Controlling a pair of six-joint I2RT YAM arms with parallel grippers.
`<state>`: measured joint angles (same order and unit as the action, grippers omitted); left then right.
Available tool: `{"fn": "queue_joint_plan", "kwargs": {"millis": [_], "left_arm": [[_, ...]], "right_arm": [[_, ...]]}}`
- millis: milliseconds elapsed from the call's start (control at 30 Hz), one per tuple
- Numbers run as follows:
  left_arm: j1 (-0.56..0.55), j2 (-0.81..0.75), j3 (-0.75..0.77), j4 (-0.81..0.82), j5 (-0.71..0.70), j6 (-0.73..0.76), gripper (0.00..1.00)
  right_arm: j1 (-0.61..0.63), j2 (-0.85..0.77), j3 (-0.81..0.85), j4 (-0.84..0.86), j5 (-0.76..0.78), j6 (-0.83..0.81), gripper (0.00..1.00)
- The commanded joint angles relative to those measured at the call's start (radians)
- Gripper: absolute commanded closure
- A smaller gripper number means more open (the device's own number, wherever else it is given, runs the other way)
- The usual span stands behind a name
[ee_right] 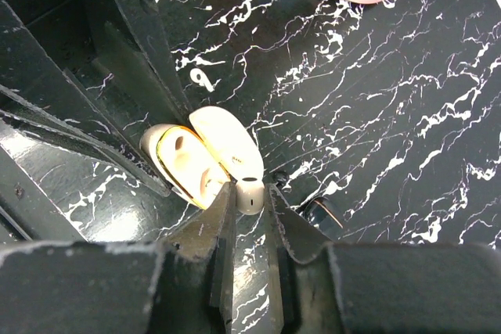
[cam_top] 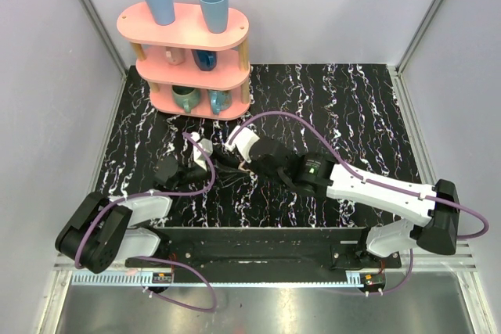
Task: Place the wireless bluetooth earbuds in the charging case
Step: Place the earbud in the charging case.
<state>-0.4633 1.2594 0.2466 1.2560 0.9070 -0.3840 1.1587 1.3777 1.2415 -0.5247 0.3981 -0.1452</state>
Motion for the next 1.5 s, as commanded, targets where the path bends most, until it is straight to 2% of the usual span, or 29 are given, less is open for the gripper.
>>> {"fn": "queue_joint_plan", "kwargs": {"millis": [0, 133, 500, 800, 1200, 1467], "left_arm": [[-0.001, -0.025, 0.036, 0.197, 0.061, 0.014, 1.0], [-0.001, -0.032, 0.042, 0.178, 0.087, 0.019, 1.0], [-0.001, -0.055, 0.053, 0.126, 0.102, 0.039, 1.0], [-0.001, -0.072, 0.062, 0.094, 0.11, 0.056, 1.0], [-0.001, -0.064, 0.057, 0.125, 0.13, 0.046, 1.0], [0.0, -0.063, 0.046, 0.181, 0.148, 0.033, 1.0]], "right_arm": [[0.016, 0.009, 0.05, -0.049, -0.015, -0.039, 0.81], [0.03, 0.006, 0.055, -0.075, -0.03, -0.057, 0.81], [0.065, 0.043, 0.058, -0.117, 0.093, -0.094, 0.81], [0.067, 0.029, 0.056, -0.104, 0.015, -0.085, 0.8], [0.079, 0.047, 0.076, -0.049, -0.011, -0.079, 0.78], [0.085, 0.037, 0.088, -0.077, 0.019, -0.08, 0.79]]}}
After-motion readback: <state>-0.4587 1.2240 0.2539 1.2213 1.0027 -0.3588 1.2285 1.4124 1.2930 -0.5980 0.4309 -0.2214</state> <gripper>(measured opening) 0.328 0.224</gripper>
